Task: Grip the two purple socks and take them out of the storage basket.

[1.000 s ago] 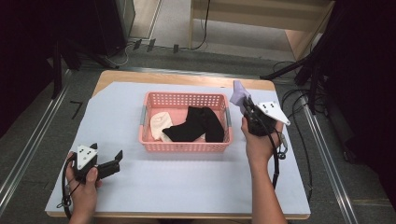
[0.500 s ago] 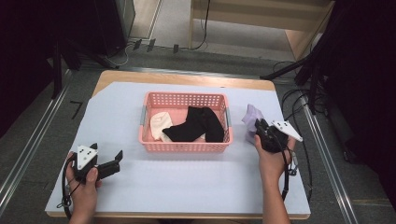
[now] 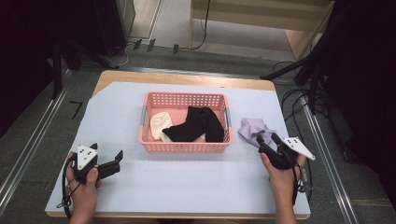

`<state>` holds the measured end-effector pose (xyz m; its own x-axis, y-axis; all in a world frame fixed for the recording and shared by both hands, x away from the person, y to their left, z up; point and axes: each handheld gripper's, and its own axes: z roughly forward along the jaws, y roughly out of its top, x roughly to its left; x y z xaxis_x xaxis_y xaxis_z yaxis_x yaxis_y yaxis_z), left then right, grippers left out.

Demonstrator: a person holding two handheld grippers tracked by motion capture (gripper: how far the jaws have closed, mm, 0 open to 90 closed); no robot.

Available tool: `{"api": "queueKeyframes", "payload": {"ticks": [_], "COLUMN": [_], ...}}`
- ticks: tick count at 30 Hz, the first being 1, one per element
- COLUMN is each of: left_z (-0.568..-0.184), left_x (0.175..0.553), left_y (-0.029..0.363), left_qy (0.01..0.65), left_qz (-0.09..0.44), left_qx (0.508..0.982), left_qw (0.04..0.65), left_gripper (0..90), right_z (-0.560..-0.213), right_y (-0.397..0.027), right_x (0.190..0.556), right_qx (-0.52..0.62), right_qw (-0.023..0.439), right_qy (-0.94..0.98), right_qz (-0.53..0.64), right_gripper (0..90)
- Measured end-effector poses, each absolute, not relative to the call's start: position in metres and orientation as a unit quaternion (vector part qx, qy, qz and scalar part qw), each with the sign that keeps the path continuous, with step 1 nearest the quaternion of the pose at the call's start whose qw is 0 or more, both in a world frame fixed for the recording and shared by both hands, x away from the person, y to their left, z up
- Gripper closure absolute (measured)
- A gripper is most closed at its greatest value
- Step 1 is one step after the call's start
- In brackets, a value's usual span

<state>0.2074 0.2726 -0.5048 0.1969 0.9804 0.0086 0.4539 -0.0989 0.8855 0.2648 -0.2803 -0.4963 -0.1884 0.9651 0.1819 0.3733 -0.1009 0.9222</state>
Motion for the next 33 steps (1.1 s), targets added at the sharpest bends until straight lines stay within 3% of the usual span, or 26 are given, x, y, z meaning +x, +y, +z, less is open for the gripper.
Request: {"api": "queueKeyframes", "payload": {"ticks": [18,33], "left_z": [-0.505,-0.505], "left_x": [0.207,0.207], "left_y": [0.272,0.274], "left_qy": [0.541,0.541], "left_qz": [0.339,0.332], "left_qx": [0.661,0.661], "left_qw": [0.394,0.400], "left_gripper": [12.6,3.9], "right_z": [-0.518,-0.528], "right_y": [-0.324,-0.349], "right_x": [0.213,0.197], "right_qx": [0.549,0.594], "right_qw": [0.290,0.279], "right_qy": [0.635,0.591], "right_qz": [0.459,0.469], "right_gripper": [18.3,17.3]}}
